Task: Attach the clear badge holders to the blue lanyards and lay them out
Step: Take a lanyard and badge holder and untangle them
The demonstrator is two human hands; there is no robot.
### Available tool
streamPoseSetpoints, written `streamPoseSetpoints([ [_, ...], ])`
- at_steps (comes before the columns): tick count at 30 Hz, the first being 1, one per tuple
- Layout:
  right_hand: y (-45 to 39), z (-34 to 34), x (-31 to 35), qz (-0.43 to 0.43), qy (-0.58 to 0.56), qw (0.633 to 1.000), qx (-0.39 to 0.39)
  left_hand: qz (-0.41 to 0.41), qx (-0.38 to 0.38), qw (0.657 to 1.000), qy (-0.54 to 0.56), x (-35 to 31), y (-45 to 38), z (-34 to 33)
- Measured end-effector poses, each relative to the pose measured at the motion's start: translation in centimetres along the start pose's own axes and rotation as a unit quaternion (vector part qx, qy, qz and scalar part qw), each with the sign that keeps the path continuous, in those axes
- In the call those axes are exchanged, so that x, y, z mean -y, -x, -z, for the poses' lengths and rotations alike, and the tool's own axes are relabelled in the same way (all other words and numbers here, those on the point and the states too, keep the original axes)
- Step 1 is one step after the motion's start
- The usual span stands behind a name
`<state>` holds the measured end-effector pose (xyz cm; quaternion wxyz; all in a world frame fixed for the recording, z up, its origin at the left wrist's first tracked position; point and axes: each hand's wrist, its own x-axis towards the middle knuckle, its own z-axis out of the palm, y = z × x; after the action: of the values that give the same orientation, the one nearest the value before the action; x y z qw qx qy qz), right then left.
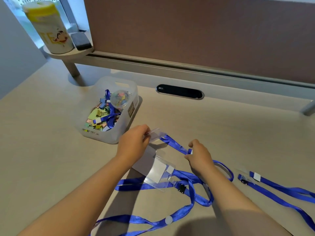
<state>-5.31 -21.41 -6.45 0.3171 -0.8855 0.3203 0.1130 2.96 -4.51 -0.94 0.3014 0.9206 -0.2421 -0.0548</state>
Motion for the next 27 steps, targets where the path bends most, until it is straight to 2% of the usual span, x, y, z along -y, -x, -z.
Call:
streamPoseSetpoints([
  [6, -0.6, 0.1, 0.3, -0.009, 0.063, 0.998, 0.026, 0.015, -0.004, 1.0, 0.008, 0.1, -0.1, 0.3],
  [11, -0.3, 1.9, 2.1, 0.025, 0.053, 0.998, 0.034, 0.03, -0.026, 0.999, 0.009, 0.3, -0.2, 1.5],
  [18, 0.8, 5.0, 10.3, 0.122, -0.069, 0.99, -0.002, 0.062, -0.118, 0.991, 0.024, 1.5, -0.1, 6.5],
  [27, 1.1, 3.5, 23.2, 0.165, -0.295, 0.941, 0.007, 0.088, -0.183, 0.979, 0.022, 7.2, -0.5, 14.0],
])
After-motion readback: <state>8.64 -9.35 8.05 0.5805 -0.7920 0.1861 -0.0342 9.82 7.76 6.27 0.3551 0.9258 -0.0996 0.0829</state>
